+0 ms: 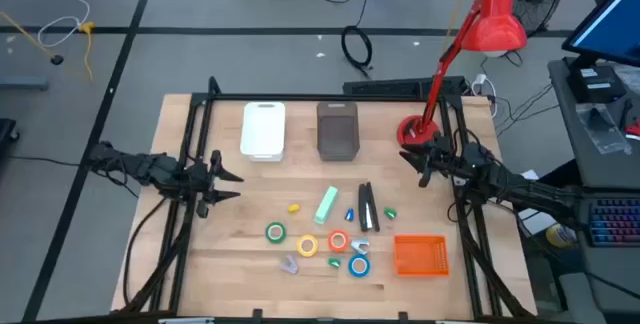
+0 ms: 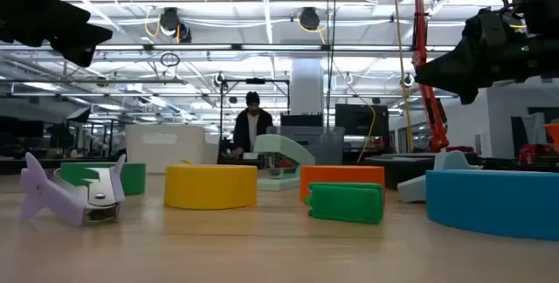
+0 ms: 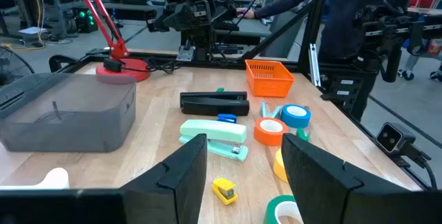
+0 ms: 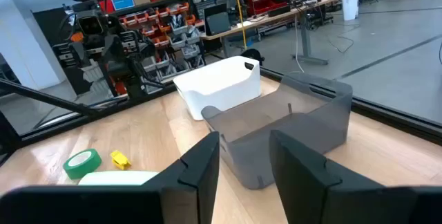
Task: Pick and place Stapler, Stapler remover, tape
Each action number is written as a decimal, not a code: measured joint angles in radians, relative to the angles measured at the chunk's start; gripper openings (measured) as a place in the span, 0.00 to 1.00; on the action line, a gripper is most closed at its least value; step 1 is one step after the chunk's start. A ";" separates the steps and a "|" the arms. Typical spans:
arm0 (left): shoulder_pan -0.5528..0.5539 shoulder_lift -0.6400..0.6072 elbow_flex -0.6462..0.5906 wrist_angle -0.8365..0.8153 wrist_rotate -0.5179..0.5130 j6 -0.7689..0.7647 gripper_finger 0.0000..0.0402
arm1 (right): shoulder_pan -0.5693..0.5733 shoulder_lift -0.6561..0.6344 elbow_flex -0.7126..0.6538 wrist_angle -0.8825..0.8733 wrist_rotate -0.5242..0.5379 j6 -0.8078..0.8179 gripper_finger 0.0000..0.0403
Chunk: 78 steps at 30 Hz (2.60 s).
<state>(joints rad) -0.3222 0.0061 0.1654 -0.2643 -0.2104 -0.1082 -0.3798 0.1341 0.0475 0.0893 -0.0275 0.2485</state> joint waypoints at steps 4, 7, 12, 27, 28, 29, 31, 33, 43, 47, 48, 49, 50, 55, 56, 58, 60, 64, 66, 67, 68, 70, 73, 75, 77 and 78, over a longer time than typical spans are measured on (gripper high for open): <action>0.000 0.000 0.000 0.000 0.000 0.000 0.47 | 0.000 0.000 0.000 0.000 0.000 0.000 0.29; 0.000 0.000 0.000 0.000 0.000 0.000 0.47 | 0.000 0.000 0.000 0.000 0.000 0.000 0.29; 0.000 0.000 0.000 0.000 0.000 0.000 0.47 | 0.000 0.000 0.000 0.000 0.000 0.000 0.29; 0.000 0.000 0.000 0.000 0.000 0.000 0.47 | 0.000 0.000 0.000 0.000 0.000 0.000 0.29; 0.000 0.000 0.000 0.000 0.000 0.000 0.47 | 0.000 0.000 0.000 0.000 0.000 0.000 0.29; 0.000 0.000 0.000 0.000 0.000 0.000 0.47 | 0.000 0.000 0.000 0.000 0.000 0.000 0.29; 0.000 0.000 0.000 0.000 0.000 0.000 0.47 | 0.000 0.000 0.000 0.000 0.000 0.000 0.29; 0.000 0.000 0.000 0.000 0.000 0.000 0.47 | 0.000 0.000 0.000 0.000 0.000 0.000 0.29; 0.000 0.000 0.000 0.000 0.000 0.000 0.47 | 0.000 0.000 0.000 0.000 0.000 0.000 0.29; 0.000 0.000 0.000 0.000 0.000 0.000 0.47 | 0.000 0.000 0.000 0.000 0.000 0.000 0.29; 0.000 0.000 0.000 0.000 0.000 0.000 0.47 | 0.000 0.000 0.000 0.002 0.000 0.000 0.29; 0.000 0.000 0.000 0.000 0.000 0.000 0.47 | 0.000 0.000 0.000 0.005 0.000 0.000 0.29; 0.000 0.000 0.000 0.000 0.000 0.000 0.47 | 0.000 0.000 0.000 0.006 0.000 0.000 0.29; 0.000 0.000 0.000 0.000 0.000 0.000 0.47 | 0.000 0.000 0.000 0.007 0.000 0.000 0.29; 0.000 0.000 0.000 0.000 0.000 0.000 0.47 | 0.000 0.000 0.000 0.008 0.000 0.000 0.29; 0.000 0.000 0.000 0.000 0.000 0.000 0.47 | 0.000 0.000 0.000 0.012 0.000 0.000 0.29; 0.000 0.000 0.000 0.000 0.000 0.000 0.47 | 0.000 0.000 0.000 0.012 -0.002 0.000 0.29; 0.000 0.000 0.000 0.000 0.000 0.000 0.47 | 0.000 0.000 0.000 0.012 -0.002 0.000 0.29; 0.000 0.000 0.000 0.000 0.000 0.000 0.47 | 0.000 0.000 0.000 0.012 -0.002 0.000 0.29; 0.000 0.000 0.000 0.001 0.000 0.000 0.47 | 0.000 0.000 0.000 0.015 -0.002 0.001 0.29; 0.000 0.000 0.000 0.005 0.000 0.000 0.47 | 0.000 0.000 0.000 0.022 -0.001 0.001 0.29; 0.000 0.000 0.000 0.007 0.000 0.000 0.47 | 0.000 0.000 0.000 0.038 -0.001 0.008 0.29; 0.000 0.000 0.000 0.007 0.000 0.003 0.47 | 0.000 0.000 0.000 0.071 0.001 0.073 0.29; 0.000 0.000 0.000 0.007 -0.011 0.065 0.47 | 0.000 0.000 0.000 0.082 0.005 0.145 0.29; 0.000 0.000 0.000 0.008 -0.022 0.134 0.47 | 0.000 0.000 0.000 0.087 0.005 0.223 0.29; 0.000 0.000 0.000 0.008 -0.025 0.160 0.47 | 0.000 0.000 0.000 0.086 0.005 0.260 0.29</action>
<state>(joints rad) -0.3222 0.0059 0.1654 -0.2565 -0.2353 0.0518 -0.3798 0.1337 0.0475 0.1757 -0.0223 0.5086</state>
